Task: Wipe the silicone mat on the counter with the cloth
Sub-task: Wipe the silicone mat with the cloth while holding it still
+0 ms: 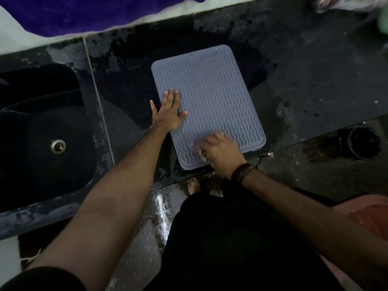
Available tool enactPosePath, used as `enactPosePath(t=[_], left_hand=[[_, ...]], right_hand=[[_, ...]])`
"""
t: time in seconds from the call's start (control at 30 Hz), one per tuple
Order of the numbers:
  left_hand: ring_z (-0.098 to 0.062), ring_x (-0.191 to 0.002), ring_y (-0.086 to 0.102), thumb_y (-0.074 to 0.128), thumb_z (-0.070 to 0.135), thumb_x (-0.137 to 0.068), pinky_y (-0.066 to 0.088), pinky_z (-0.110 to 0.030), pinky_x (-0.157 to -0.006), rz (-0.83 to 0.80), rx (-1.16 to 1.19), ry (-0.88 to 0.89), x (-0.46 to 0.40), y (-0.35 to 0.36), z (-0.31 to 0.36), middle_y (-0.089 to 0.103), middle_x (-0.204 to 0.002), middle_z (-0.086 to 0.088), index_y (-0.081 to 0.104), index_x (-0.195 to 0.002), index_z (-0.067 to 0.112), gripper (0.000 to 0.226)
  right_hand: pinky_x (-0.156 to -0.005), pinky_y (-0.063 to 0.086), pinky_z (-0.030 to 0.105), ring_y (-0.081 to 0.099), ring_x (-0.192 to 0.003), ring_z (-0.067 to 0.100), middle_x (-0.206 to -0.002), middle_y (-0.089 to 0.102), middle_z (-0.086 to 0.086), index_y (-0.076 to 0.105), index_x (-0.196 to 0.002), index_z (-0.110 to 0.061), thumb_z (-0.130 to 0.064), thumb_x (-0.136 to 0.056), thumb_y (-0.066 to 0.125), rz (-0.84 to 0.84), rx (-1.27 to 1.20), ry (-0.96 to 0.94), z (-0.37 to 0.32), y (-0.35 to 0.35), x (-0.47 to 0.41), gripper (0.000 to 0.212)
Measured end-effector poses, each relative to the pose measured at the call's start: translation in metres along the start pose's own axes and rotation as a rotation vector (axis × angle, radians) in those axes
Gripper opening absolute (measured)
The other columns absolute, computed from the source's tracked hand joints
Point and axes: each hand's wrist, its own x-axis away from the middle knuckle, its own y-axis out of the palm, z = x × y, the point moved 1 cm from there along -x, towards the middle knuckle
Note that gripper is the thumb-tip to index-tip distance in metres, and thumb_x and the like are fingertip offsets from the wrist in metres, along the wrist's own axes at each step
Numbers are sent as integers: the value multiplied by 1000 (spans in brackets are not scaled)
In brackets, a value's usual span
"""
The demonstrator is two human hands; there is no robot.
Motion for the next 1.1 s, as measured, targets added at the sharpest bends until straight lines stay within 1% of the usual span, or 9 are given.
enactPosePath(t=[0.1, 0.23, 0.33, 0.47, 0.6, 0.7, 0.8, 1.0, 1.1], left_hand=[[-15, -153, -23, 29, 57, -104, -19, -62, -114, -2, -18, -16, -1, -1, 1, -27, -166, 3, -17, -160, 25, 78], [-14, -153, -22, 29, 58, -104, -18, -64, -114, -5, -51, -66, -2, -3, 5, -26, -166, 5, -16, -160, 27, 79], [-14, -153, -22, 28, 60, -103, -19, -64, -114, -9, -57, -80, -3, -3, 7, -26, -166, 5, -16, -159, 27, 79], [-14, -153, -22, 29, 58, -103, -20, -63, -113, -9, -53, -89, -2, -2, 7, -26, -166, 6, -17, -159, 28, 78], [-15, -154, -18, 32, 56, -103, -20, -63, -113, 5, -69, -110, -4, -5, 10, -24, -167, 5, -15, -160, 26, 79], [-16, -156, -11, 40, 55, -101, -20, -62, -114, 40, -128, -113, -4, -7, 12, -14, -169, 2, -7, -162, 23, 83], [-15, -156, -3, 45, 58, -97, -23, -56, -115, 116, -122, -121, -6, -17, 14, -1, -170, 1, 5, -162, 22, 85], [-19, -156, -11, 44, 56, -100, -16, -49, -122, 82, -85, -154, -37, -47, 26, -9, -170, -1, -2, -162, 18, 87], [-22, -155, -16, 49, 51, -99, -9, -47, -125, -13, -52, -123, -64, -56, 35, -16, -168, -5, -9, -161, 16, 92]], right_hand=[[-103, 34, 43, 47, -121, 30, -127, 59, 5, 60, -127, -17, -12, -78, 65, 150, -17, 135, 24, -18, -49, 49], [-111, 25, 43, 37, -131, 30, -138, 50, 7, 47, -140, -16, -13, -86, 58, 5, 21, 135, 40, -14, -102, 56], [-114, 19, 50, 30, -139, 36, -146, 43, 10, 33, -150, -14, -19, -94, 51, -50, 75, 96, 41, 8, -91, 59], [-111, 27, 52, 32, -137, 39, -147, 43, 9, 47, -142, -17, -16, -91, 50, -70, 48, -21, 44, 16, -46, 50], [-109, 29, 46, 33, -135, 31, -144, 47, 3, 51, -137, -24, -18, -88, 54, -156, 11, -94, 57, -3, -43, 49], [-100, 38, 42, 42, -122, 29, -127, 57, 5, 56, -130, -19, -13, -84, 57, -16, -65, -38, 67, -32, -84, 47], [-98, 38, 43, 44, -119, 29, -125, 57, 6, 58, -126, -16, -9, -78, 63, 118, -63, 30, 80, -53, -140, 49], [-112, 23, 49, 30, -136, 35, -147, 41, 5, 32, -150, -19, -13, -93, 48, -19, -14, 64, 97, -19, -173, 59], [-110, 26, 48, 33, -134, 34, -145, 44, 3, 39, -147, -22, -15, -90, 53, 28, -25, 52, 101, -7, -172, 59]])
